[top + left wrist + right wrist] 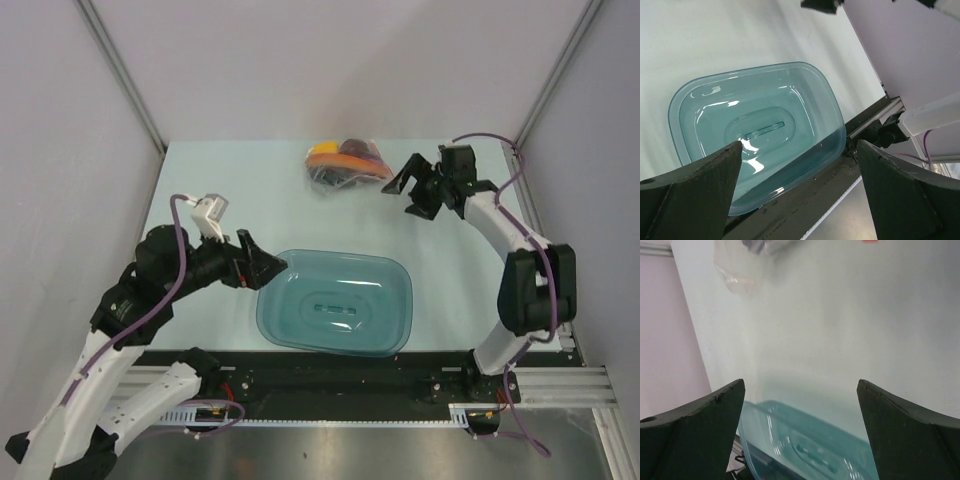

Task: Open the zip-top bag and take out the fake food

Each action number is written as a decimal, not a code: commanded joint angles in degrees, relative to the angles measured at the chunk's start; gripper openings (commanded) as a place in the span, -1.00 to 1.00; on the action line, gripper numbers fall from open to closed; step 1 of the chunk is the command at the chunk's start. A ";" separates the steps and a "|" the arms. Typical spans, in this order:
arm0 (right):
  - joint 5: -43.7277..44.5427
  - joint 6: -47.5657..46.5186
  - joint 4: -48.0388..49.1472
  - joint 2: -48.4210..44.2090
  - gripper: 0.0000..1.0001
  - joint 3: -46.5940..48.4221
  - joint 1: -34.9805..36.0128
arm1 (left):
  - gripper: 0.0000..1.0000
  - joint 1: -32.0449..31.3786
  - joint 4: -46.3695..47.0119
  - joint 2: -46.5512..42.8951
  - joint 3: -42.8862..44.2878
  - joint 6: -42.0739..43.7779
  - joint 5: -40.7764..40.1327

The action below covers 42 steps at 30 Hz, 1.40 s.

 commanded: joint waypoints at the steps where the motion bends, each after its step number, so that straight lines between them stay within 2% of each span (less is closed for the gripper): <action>1: -1.33 3.86 7.16 10.59 0.99 9.52 -0.86 | 0.99 0.33 5.11 3.64 1.33 1.15 2.99; 8: -5.73 14.23 16.23 25.65 0.99 18.40 -2.35 | 0.93 0.33 4.24 13.75 7.83 5.89 0.79; 15: -7.75 19.43 19.92 33.04 1.00 20.60 -4.02 | 0.85 0.42 8.72 21.39 9.41 6.16 1.49; 20: -9.86 20.12 19.21 36.56 0.97 24.56 -4.82 | 0.82 0.50 7.41 25.88 14.33 8.27 1.14; 21: -10.03 20.39 19.65 37.26 0.91 24.74 -4.91 | 0.79 0.59 7.75 26.50 14.69 8.27 1.31; 22: -10.91 20.57 21.83 37.53 0.73 24.65 -4.99 | 0.78 0.59 8.19 27.63 14.95 8.18 1.66; 24: -12.75 21.62 24.21 37.97 0.66 24.13 -5.08 | 0.75 0.77 8.63 28.96 15.48 8.09 2.11; 25: -13.11 21.62 25.97 38.32 0.47 24.12 -5.08 | 0.73 0.85 8.72 29.49 15.83 8.09 2.19; 28: -15.13 21.36 28.17 39.02 0.05 24.47 -4.99 | 0.66 1.21 8.81 31.68 17.24 8.36 3.33; 30: -16.36 20.40 29.23 39.11 -0.10 24.65 -5.08 | 0.63 1.47 9.16 33.18 18.29 8.44 4.30; 31: -16.63 20.13 29.06 38.76 -0.28 24.74 -5.08 | 0.63 1.64 9.42 33.70 18.64 8.53 4.48; 33: -17.06 19.25 28.01 38.50 -0.46 24.74 -5.08 | 0.62 1.65 9.69 35.28 19.87 8.62 4.92; 34: -17.07 18.38 27.75 38.32 -0.69 24.56 -5.00 | 0.61 1.73 9.60 35.81 20.31 8.71 4.83; 37: -17.95 16.19 25.73 37.88 -1.00 25.08 -4.56 | 0.58 1.91 9.34 37.84 22.42 8.80 4.92; 41: -18.82 12.93 20.71 35.78 -1.00 25.79 -2.63 | 0.56 2.09 9.78 39.25 23.74 8.80 4.57; 42: -18.56 11.79 16.45 35.08 -1.00 25.79 -1.32 | 0.57 2.09 10.30 39.42 23.74 8.71 4.57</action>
